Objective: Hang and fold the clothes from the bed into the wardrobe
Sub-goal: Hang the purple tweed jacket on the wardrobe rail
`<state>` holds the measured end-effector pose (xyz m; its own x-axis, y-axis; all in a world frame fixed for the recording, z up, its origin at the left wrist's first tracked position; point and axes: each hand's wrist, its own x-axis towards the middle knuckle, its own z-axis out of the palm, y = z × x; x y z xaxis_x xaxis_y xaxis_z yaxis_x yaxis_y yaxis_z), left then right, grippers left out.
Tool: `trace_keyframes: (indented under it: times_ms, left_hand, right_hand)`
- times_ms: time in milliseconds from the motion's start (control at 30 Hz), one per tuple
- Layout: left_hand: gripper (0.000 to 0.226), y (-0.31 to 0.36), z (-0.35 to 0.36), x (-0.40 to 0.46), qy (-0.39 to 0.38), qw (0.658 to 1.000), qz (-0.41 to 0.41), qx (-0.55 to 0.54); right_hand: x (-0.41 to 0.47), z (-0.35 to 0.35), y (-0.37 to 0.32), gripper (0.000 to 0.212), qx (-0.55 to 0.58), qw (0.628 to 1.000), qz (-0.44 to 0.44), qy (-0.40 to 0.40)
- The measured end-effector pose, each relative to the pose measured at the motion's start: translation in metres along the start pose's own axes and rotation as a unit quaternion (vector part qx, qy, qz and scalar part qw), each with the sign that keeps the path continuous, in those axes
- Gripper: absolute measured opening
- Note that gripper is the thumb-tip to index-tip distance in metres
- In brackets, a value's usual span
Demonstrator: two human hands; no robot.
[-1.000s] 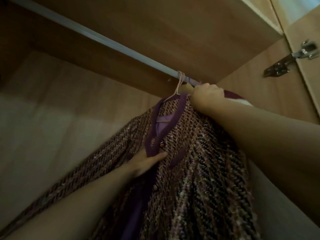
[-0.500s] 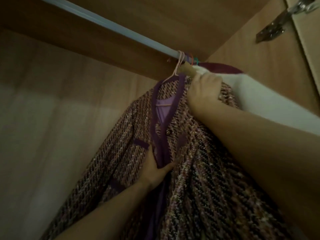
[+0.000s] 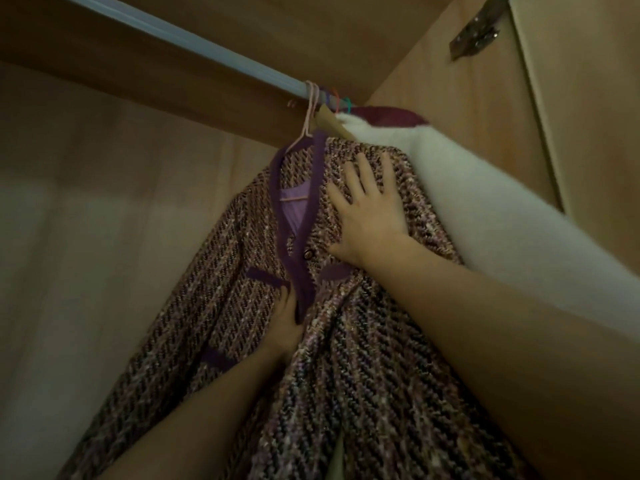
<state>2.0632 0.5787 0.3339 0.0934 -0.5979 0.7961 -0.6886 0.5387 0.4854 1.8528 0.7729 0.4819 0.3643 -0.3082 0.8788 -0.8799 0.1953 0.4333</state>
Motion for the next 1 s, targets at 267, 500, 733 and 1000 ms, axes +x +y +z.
trace_keyframes:
  times_ms: [267, 500, 733, 1000]
  left_hand:
    - [0.110, 0.073, -0.126, -0.139, -0.125, 0.987, -0.102, 0.021]
    - [0.098, 0.126, -0.229, -0.225, -0.098, 0.923, -0.141, 0.344]
    - [0.077, 0.184, -0.257, -0.320, -0.161, 0.868, -0.108, 0.458]
    - [0.074, 0.216, -0.254, -0.445, -0.204, 0.849, -0.109, 0.475]
  right_hand:
    - [-0.010, -0.018, -0.018, 0.100, 0.052, 0.998, 0.022, -0.033]
    - [-0.073, -0.069, -0.056, 0.077, 0.128, 0.977, 0.016, -0.168]
    - [-0.182, -0.110, -0.096, 0.075, 0.233, 0.920, -0.058, -0.310]
    - [-0.321, -0.188, -0.099, 0.065, 0.361, 0.835, -0.065, -0.411]
